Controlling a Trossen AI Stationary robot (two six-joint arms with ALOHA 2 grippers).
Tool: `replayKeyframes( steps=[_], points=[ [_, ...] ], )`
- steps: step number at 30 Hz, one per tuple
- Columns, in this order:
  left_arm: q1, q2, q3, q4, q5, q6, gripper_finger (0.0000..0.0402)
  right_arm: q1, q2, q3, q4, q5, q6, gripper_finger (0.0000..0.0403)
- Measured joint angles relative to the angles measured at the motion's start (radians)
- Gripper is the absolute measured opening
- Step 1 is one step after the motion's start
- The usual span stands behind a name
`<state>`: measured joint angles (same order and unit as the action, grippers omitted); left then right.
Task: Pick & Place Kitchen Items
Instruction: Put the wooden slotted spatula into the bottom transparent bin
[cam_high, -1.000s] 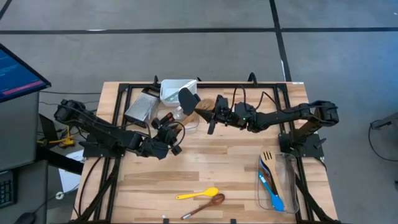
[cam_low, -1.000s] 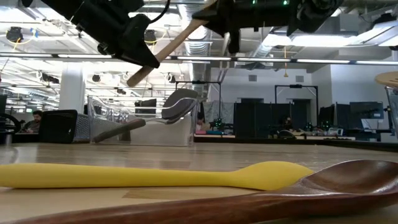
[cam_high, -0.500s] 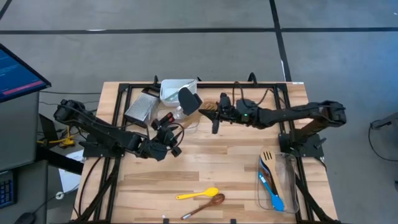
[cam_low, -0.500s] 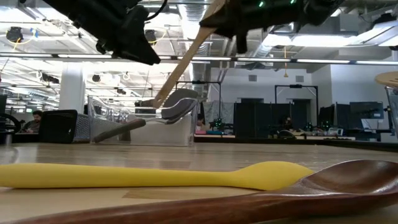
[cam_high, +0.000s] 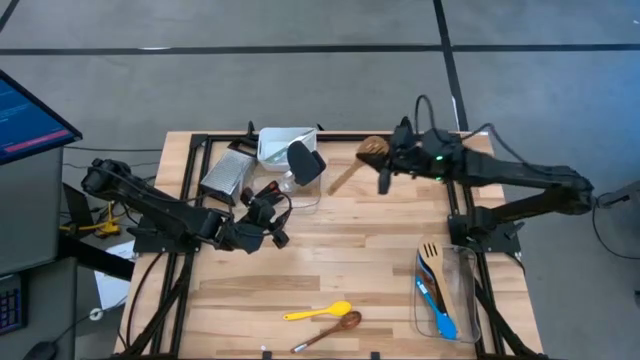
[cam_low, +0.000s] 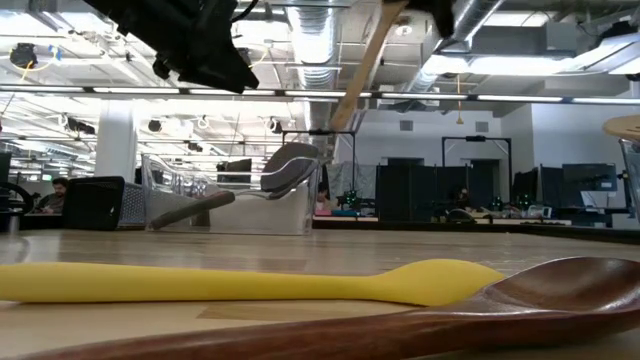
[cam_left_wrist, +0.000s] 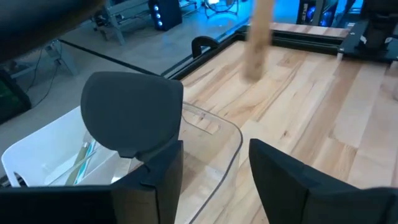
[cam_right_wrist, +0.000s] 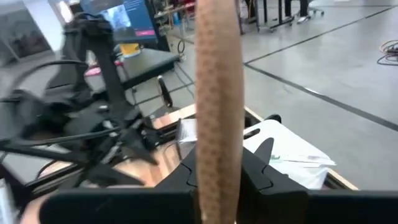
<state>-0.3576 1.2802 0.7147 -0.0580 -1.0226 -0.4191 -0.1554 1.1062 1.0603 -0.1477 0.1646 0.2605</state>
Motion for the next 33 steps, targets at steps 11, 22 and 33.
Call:
replayKeyframes(
  steps=[11, 22, 33],
  points=[
    [0.0, -0.001, -0.008, -0.004, 0.007, 0.0, 0.0169, 0.024, 0.011, 0.478, -0.828, -0.01, 0.271, 0.0025],
    [0.0, -0.001, -0.045, -0.006, 0.007, 0.0, 0.017, 0.168, 0.04, 0.639, -1.257, -0.02, 0.629, 0.0025],
    [0.0, -0.001, -0.045, -0.004, 0.007, -0.004, 0.017, 0.52, 0.03, 0.578, -1.416, 0.106, 0.918, 0.0025]
  ],
)
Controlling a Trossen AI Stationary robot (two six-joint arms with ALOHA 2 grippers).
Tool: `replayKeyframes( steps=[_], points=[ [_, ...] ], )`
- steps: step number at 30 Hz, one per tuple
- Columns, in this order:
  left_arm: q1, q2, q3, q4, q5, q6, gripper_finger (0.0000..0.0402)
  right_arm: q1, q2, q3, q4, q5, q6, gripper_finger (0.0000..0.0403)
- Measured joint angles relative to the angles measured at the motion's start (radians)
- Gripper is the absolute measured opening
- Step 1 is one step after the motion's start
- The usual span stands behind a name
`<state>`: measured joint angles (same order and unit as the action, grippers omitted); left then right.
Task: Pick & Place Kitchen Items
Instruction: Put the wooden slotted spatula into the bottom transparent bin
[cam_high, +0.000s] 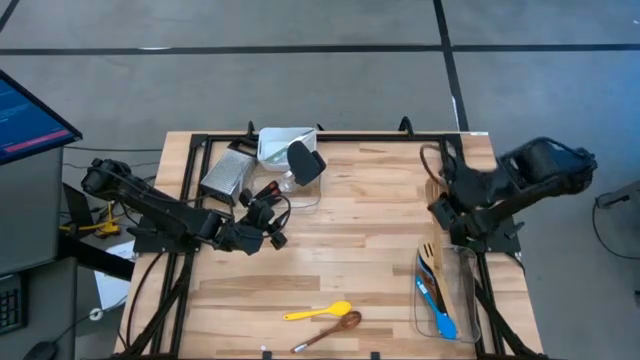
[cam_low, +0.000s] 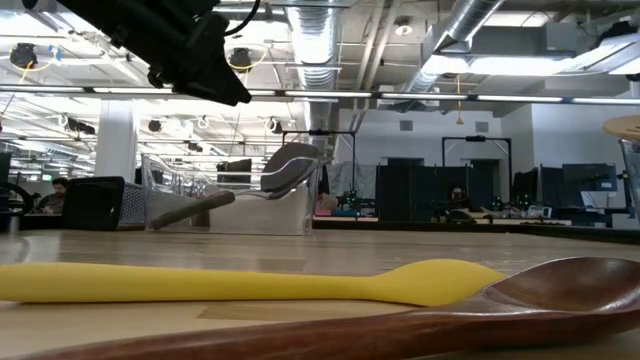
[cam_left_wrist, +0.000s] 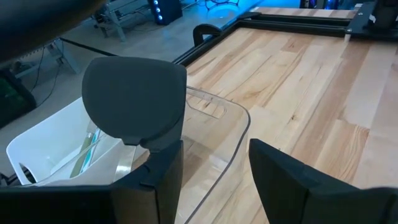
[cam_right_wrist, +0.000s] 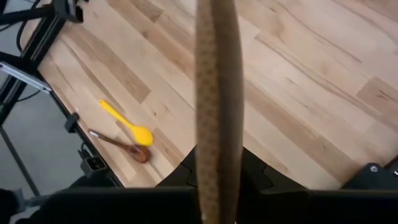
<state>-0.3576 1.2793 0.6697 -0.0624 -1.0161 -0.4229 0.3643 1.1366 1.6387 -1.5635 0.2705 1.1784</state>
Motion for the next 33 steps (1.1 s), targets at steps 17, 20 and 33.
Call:
replayKeyframes(
  steps=[17, 20, 33],
  points=[
    [0.0, 0.0, 0.0, 0.004, 0.0, -0.004, 0.017, 0.372, -0.101, -0.349, 0.138, 0.124, 0.402, 0.0025],
    [0.0, 0.0, 0.0, 0.004, 0.0, -0.004, 0.017, 0.408, -0.118, -0.413, 0.194, 0.123, 0.449, 0.0025],
    [0.0, 0.0, 0.001, 0.004, 0.0, -0.004, 0.017, 0.491, -0.149, -0.652, 0.426, 0.147, 0.577, 0.0025]
  ],
)
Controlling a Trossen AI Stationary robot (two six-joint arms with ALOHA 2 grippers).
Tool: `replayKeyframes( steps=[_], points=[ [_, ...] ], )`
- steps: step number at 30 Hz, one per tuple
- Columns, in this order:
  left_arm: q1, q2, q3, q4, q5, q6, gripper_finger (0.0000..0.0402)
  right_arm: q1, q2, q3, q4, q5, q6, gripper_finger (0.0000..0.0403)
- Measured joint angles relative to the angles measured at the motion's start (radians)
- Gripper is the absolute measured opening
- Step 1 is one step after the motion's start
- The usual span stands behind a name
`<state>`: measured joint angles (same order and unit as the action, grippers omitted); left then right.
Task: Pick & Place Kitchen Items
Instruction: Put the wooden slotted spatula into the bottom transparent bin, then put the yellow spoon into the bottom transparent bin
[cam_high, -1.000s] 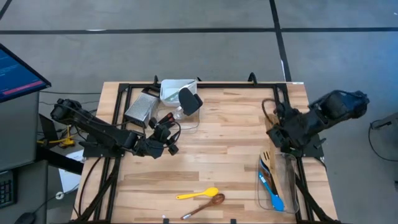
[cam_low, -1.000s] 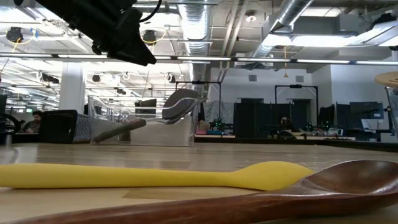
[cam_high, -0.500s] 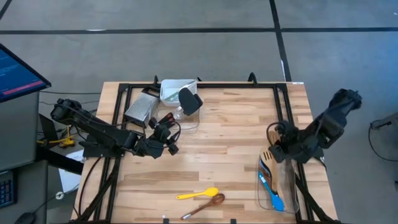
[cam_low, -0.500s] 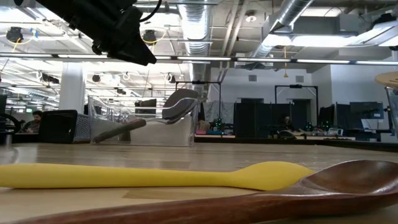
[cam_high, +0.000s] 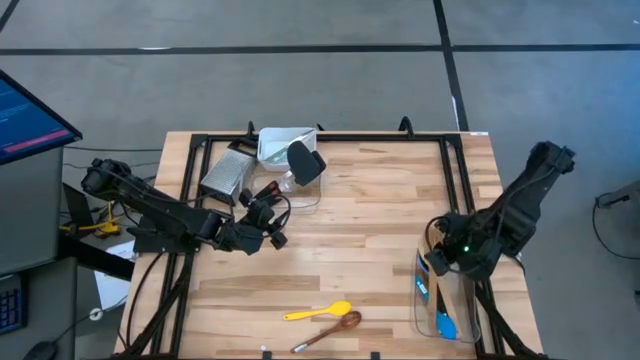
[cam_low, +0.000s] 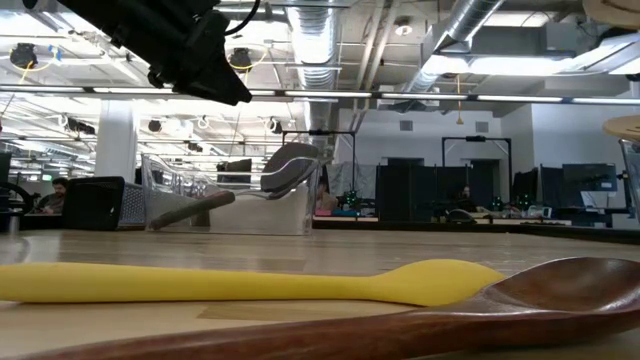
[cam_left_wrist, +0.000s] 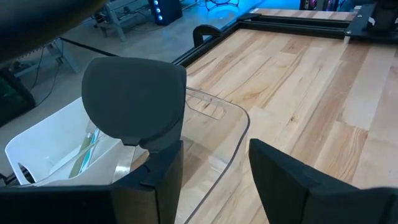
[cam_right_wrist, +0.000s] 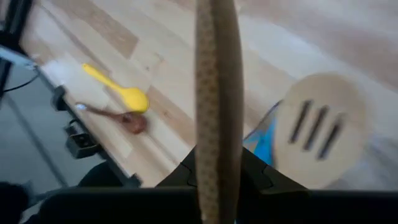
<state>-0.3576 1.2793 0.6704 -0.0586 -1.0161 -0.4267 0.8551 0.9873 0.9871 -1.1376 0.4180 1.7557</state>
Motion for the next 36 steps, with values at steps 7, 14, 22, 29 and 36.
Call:
replayKeyframes(
  steps=[7, 14, 22, 29, 36],
  points=[
    [0.0, 0.0, 0.0, 0.0, 0.0, 0.0, 0.017, 0.023, -0.007, -0.104, 0.116, 0.033, 0.022, 0.0025],
    [0.0, 0.0, 0.0, -0.001, 0.0, 0.0, 0.017, 0.023, -0.012, -0.212, 0.226, 0.04, 0.058, 0.0025],
    [0.0, 0.0, 0.0, -0.001, 0.0, 0.0, 0.017, 0.022, -0.021, -0.256, 0.281, 0.01, 0.057, 0.0033],
    [0.0, 0.0, 0.0, -0.001, 0.0, 0.0, 0.017, -0.009, -0.02, -0.259, 0.226, -0.097, 0.041, 0.0142],
    [0.0, 0.0, 0.0, -0.001, 0.0, 0.0, 0.017, -0.056, -0.077, -0.259, 0.187, -0.213, 0.014, 0.0201]
  ],
)
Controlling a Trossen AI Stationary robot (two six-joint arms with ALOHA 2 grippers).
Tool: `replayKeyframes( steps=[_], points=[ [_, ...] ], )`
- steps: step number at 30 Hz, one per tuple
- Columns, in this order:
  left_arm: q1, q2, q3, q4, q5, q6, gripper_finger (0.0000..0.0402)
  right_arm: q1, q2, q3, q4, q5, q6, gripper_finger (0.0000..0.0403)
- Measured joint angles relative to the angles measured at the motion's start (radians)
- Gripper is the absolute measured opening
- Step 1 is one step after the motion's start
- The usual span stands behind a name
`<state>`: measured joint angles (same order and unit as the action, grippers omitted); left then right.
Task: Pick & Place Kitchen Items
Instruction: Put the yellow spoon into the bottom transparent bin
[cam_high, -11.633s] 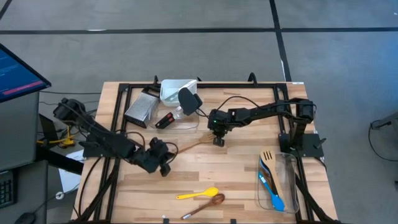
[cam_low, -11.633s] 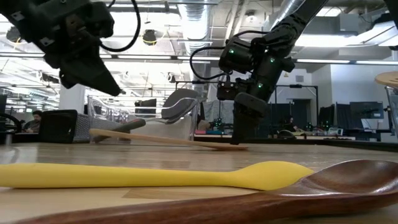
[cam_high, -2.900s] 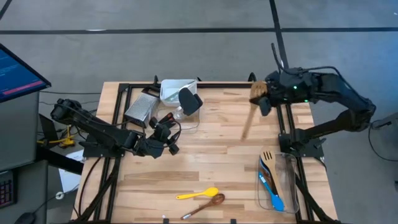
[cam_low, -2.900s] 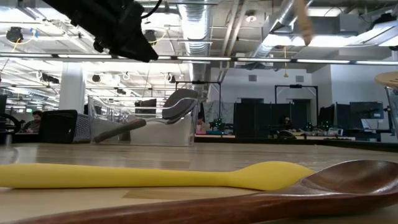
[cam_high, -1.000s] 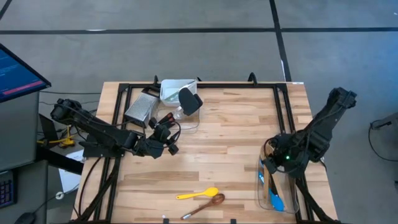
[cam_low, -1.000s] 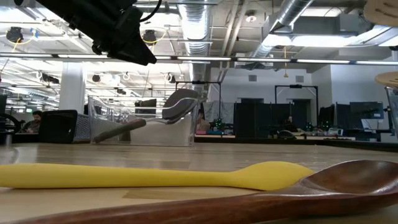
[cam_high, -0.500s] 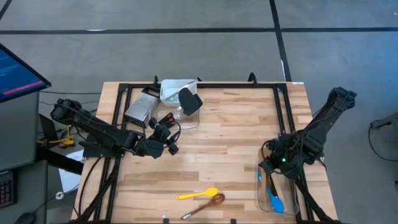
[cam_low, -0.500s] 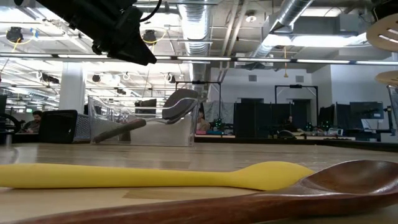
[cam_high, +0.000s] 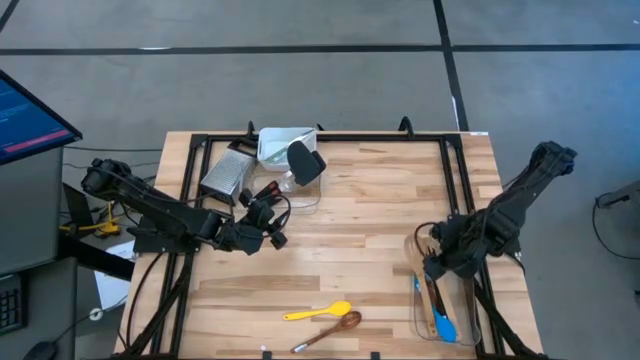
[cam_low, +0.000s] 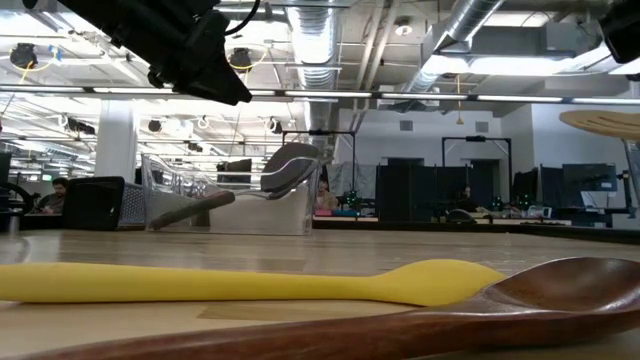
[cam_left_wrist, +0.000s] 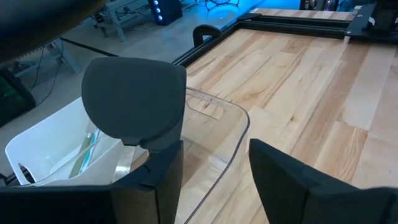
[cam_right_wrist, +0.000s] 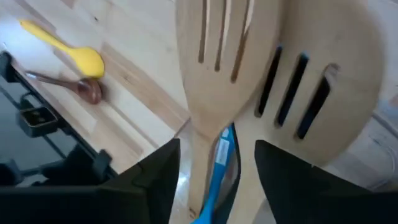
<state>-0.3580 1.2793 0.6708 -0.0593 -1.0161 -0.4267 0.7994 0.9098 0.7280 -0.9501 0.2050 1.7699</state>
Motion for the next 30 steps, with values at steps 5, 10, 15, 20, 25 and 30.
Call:
replayKeyframes(
  steps=[5, 10, 15, 20, 25, 30],
  points=[
    [0.0, 0.0, 0.0, 0.0, 0.0, 0.0, 0.017, -0.032, -0.099, 0.0, 0.001, -0.003, 0.0, 0.0199],
    [0.0, 0.0, 0.0, 0.0, 0.0, 0.0, 0.017, -0.06, -0.219, 0.0, 0.01, -0.002, -0.002, 0.0172],
    [0.0, 0.0, 0.0, 0.0, 0.0, 0.0, 0.017, -0.093, -0.306, 0.001, 0.041, 0.013, -0.129, 0.0136],
    [0.0, 0.0, 0.0, 0.0, 0.0, 0.0, 0.017, -0.139, -0.344, 0.001, 0.172, 0.086, -0.394, 0.0102],
    [0.0, 0.0, 0.0, 0.0, 0.0, 0.0, 0.017, -0.186, -0.348, 0.002, 0.378, 0.178, -0.742, 0.0082],
    [0.0, 0.0, 0.0, 0.0, 0.0, 0.0, 0.017, -0.224, -0.317, 0.003, 0.592, 0.248, -1.107, 0.0072]
  ],
)
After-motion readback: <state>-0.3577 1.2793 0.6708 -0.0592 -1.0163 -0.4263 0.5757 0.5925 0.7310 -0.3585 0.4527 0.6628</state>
